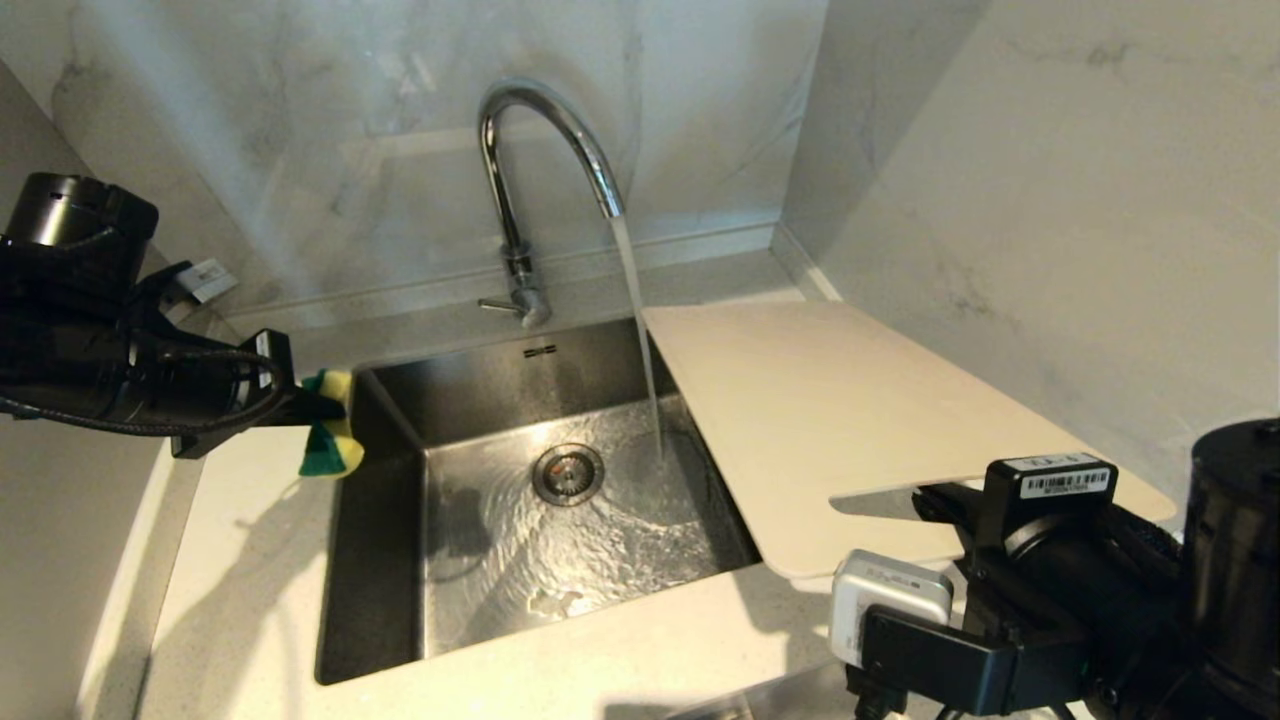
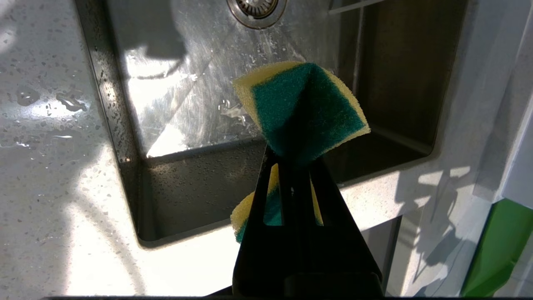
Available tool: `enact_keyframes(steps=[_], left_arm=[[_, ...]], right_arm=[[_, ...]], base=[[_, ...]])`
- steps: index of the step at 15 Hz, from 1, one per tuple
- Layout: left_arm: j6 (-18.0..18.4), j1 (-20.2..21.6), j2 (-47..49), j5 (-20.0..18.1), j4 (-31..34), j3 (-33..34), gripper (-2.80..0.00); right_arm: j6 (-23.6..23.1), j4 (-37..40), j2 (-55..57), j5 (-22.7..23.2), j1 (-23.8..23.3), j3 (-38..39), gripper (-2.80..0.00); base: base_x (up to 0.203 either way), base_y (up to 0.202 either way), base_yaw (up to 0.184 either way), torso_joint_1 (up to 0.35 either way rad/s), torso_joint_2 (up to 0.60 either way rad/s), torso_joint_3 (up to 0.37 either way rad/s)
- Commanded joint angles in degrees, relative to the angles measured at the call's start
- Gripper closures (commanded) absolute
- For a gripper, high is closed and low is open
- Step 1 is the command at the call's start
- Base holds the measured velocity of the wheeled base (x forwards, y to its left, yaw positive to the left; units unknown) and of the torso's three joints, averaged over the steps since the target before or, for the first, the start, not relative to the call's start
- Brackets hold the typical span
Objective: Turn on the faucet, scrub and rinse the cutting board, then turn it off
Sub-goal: Put down the cutting board
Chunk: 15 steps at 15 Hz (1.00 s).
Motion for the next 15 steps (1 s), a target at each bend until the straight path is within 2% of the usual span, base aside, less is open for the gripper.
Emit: enact_keyframes(steps=[1,6,9,15], left_arm=[[-0.18,0.0,0.59,-0.05,0.17,-0.03,0.0],[-0.09,0.0,1.89,-0.1,0.03,-0.03,0.0],[-0.22,0.0,2.75,-0.22,0.03,0.15,0.0],[-0.27,0.0,3.23,-0.56,0.03,0.06,0.0]], right_arm=[[0.24,-0.17,0.19,-0.16,-0.14,3.06,0.0],[2.19,-0.2,0.09,0.55,-0.14,8.64,0.0],[4.87,-0.1,-0.53,4.44,-0.75,14.45,0.0],[5.15,0.05,0.91,8.38,-4.02,18.59,0.0]], base=[[0.0,0.0,0.0,0.0,0.0,0.0],[0.0,0.0,0.0,0.0,0.0,0.0],[0.0,0.0,0.0,0.0,0.0,0.0],[0.0,0.0,0.0,0.0,0.0,0.0]])
